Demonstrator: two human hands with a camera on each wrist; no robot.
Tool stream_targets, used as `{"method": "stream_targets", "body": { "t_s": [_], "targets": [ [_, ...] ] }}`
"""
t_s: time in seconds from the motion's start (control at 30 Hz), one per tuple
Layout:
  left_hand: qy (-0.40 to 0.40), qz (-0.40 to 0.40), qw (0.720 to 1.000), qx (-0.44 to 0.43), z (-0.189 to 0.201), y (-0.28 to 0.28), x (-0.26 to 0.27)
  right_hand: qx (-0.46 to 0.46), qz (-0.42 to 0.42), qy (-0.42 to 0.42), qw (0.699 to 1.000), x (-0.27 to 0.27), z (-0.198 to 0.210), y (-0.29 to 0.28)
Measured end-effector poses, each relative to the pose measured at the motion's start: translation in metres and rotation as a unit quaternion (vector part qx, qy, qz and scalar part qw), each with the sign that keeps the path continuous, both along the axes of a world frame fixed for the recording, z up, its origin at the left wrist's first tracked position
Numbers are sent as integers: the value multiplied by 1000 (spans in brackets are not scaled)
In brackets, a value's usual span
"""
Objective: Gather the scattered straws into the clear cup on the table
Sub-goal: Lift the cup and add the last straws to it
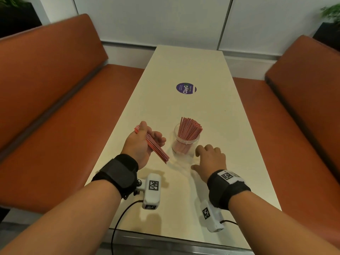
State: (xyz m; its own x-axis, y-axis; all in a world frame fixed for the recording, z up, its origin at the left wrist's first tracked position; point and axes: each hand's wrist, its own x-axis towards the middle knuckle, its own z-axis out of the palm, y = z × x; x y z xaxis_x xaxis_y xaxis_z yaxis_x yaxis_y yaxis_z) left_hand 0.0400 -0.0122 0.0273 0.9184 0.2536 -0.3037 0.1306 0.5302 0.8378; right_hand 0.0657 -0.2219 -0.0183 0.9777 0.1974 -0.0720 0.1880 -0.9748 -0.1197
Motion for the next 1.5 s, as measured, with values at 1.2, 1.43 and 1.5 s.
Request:
{"method": "stream_targets", "body": {
  "t_s": [1.2, 1.43, 1.5],
  "targets": [
    [-92, -109, 982, 120, 26, -33, 77, 486, -178, 9, 855, 38, -21, 39],
    [-106, -170, 962, 187, 19, -49, 99, 503, -130, -48, 853, 50, -30, 46],
    [-110, -216, 937, 250, 17, -51, 100, 493, -123, -46, 860, 52, -32, 47]
  ]
}}
